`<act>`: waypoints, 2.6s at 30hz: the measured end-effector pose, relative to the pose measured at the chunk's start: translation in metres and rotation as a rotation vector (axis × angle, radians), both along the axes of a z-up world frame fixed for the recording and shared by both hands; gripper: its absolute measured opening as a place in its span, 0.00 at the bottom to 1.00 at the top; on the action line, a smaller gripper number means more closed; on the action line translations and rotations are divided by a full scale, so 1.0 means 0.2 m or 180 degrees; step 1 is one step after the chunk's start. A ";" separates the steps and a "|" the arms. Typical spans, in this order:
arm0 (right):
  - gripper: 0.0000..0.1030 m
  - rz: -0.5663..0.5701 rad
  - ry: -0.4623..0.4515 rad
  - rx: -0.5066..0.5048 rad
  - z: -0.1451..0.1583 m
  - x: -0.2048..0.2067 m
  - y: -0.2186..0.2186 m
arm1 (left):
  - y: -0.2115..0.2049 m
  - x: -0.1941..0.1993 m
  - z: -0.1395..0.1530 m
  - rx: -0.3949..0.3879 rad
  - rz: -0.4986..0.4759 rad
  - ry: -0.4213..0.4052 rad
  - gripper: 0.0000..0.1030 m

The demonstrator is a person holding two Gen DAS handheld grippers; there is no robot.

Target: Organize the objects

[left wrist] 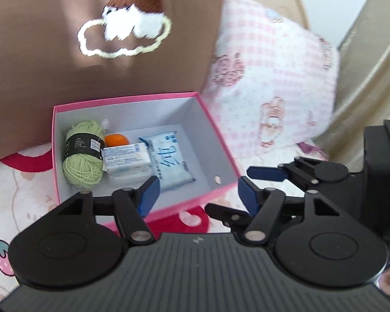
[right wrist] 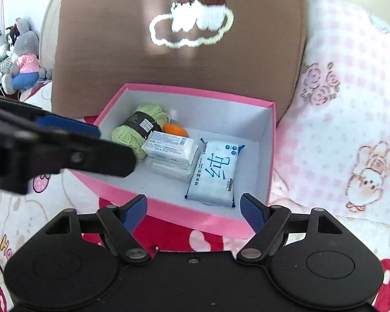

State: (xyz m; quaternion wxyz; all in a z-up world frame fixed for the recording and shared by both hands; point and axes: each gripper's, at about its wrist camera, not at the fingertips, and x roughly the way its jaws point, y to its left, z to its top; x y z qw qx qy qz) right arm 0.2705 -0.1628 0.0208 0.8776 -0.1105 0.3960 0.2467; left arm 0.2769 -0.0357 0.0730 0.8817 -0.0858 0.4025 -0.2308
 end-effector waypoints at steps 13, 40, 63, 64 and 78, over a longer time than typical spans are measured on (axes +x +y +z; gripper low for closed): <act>0.93 -0.0022 -0.0210 -0.0112 0.24 -0.31 -0.05 | 0.05 -0.33 0.14 0.0274 -0.0173 0.0051 0.88; 0.92 0.0134 -0.0522 -0.0087 0.44 -0.89 -0.01 | 0.36 -0.80 0.03 0.0106 -0.0096 0.0262 0.93; 0.92 0.0609 -0.0086 -0.0045 0.18 -1.01 0.18 | 0.57 -0.83 -0.29 0.0106 0.0107 0.0632 0.93; 0.92 0.0634 -0.0070 -0.0046 0.16 -1.01 0.20 | 0.59 -0.82 -0.30 0.0101 0.0113 0.0645 0.93; 0.91 0.0897 -0.0222 -0.0187 -0.22 -0.94 0.38 | 0.70 -0.74 -0.57 0.0064 0.0273 0.0832 0.89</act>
